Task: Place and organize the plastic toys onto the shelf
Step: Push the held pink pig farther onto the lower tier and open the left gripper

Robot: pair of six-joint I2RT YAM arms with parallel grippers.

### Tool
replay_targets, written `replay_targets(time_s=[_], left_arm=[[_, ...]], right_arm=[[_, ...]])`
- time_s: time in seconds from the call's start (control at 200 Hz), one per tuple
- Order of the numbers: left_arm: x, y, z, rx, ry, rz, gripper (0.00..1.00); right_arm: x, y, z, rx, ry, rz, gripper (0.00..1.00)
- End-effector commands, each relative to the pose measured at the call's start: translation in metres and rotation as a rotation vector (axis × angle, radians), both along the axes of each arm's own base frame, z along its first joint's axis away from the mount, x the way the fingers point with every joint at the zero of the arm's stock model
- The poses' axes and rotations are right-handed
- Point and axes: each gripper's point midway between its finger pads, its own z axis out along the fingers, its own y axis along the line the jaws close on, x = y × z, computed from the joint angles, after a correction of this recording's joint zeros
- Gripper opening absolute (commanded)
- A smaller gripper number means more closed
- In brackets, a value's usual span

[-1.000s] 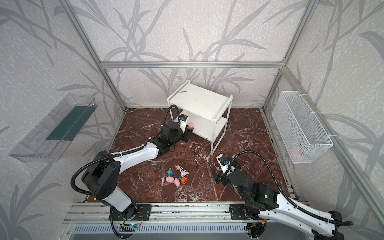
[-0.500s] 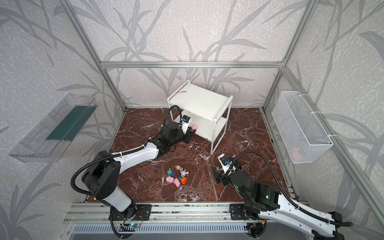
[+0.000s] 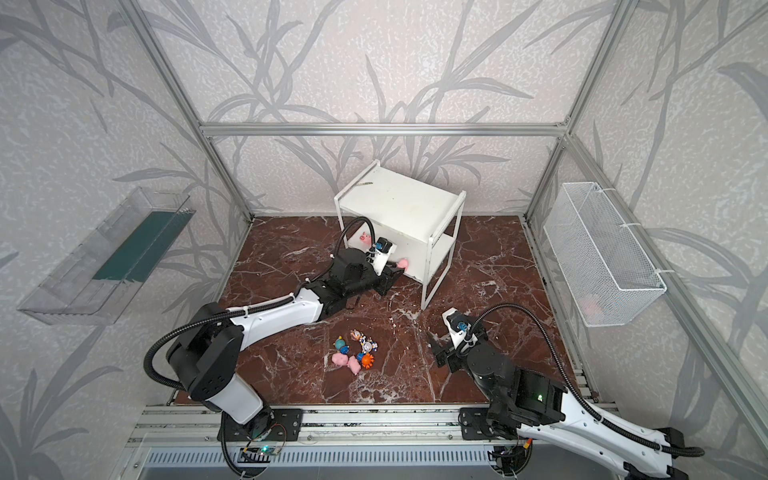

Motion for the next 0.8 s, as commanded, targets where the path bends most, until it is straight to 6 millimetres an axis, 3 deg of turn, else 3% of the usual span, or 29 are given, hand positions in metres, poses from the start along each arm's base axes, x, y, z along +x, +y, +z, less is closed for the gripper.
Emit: replay_targets(time_s=[0.0, 0.405, 0.8], left_arm=[[-0.001, -0.016, 0.012, -0.036, -0.028, -0.036, 0.33], [0.005, -0.031, 0.022, -0.07, -0.049, -0.059, 0.33], [0.008, -0.043, 0.017, -0.087, -0.048, -0.069, 0.33]], right_arm=[[-0.001, -0.004, -0.002, 0.005, -0.001, -0.014, 0.93], [-0.004, -0.008, -0.001, 0.026, 0.0, -0.01, 0.94], [-0.004, -0.009, -0.002, 0.03, -0.002, -0.01, 0.94]])
